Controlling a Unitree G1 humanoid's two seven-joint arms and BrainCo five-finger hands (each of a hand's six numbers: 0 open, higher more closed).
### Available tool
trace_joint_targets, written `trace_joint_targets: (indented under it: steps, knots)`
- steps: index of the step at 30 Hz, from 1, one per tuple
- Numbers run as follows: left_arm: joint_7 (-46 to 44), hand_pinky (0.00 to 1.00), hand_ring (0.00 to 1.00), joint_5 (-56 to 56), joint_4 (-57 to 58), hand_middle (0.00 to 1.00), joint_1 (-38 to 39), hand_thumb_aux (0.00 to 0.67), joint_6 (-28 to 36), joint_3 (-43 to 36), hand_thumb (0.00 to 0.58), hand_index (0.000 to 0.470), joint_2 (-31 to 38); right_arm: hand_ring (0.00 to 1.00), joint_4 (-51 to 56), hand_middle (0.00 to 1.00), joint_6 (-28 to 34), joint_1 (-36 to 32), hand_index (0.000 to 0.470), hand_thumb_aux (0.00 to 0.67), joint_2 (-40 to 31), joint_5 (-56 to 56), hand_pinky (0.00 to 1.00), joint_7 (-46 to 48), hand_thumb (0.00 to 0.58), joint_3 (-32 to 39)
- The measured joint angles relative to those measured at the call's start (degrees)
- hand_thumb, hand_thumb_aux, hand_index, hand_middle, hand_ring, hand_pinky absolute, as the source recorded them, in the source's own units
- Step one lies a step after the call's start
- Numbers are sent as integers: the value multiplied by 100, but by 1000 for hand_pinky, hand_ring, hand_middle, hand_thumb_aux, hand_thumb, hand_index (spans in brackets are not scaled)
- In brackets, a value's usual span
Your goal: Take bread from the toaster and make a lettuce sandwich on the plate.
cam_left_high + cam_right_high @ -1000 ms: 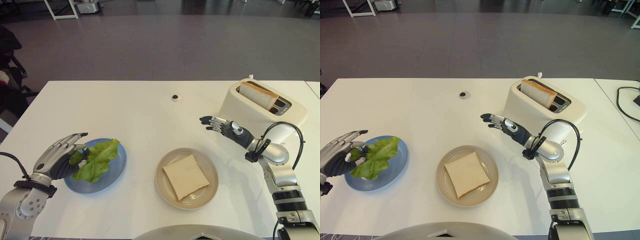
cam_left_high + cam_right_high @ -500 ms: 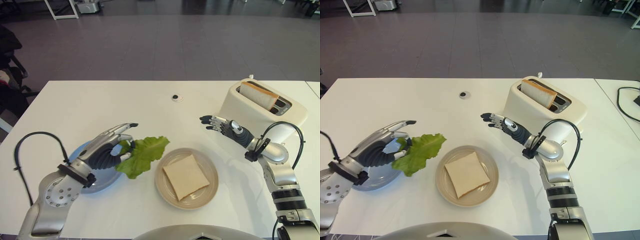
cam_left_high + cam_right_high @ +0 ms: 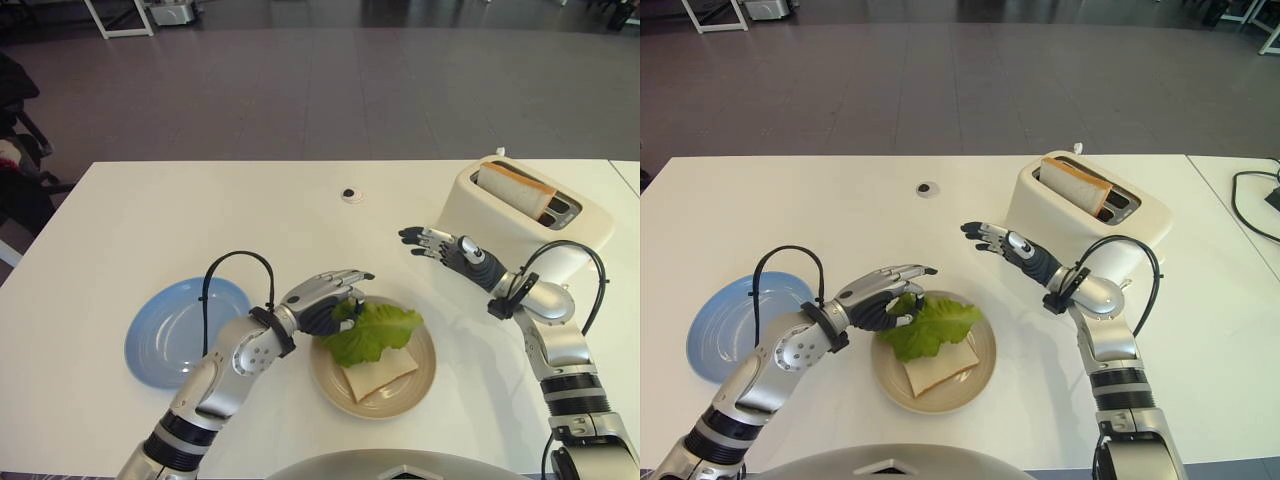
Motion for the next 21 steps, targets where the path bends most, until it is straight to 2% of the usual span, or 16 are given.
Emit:
trace_joint_targets:
  steps: [17, 18, 19, 20, 21]
  knots:
    - [-2, 0, 0, 321, -7, 0, 113, 670, -47, -290, 580, 470, -83, 0, 31, 0, -2, -13, 0, 0, 47, -2, 0, -16, 0, 60]
    - [4, 0, 0, 327, -7, 0, 113, 575, -47, -290, 568, 404, -84, 0, 31, 0, -2, -14, 0, 0, 48, -2, 0, -16, 0, 67]
    - [9, 0, 0, 329, -7, 0, 113, 370, -47, -290, 464, 260, -86, 0, 30, 0, -2, -14, 0, 0, 49, -3, 0, -17, 0, 69]
    - [17, 0, 0, 333, -7, 0, 113, 289, -45, -289, 392, 203, -89, 0, 30, 0, -2, -14, 0, 0, 50, -4, 0, -17, 0, 73]
    - [27, 0, 0, 357, -7, 0, 113, 160, -39, -288, 244, 112, -97, 0, 30, 0, -2, -14, 0, 0, 52, -5, 0, -17, 0, 79]
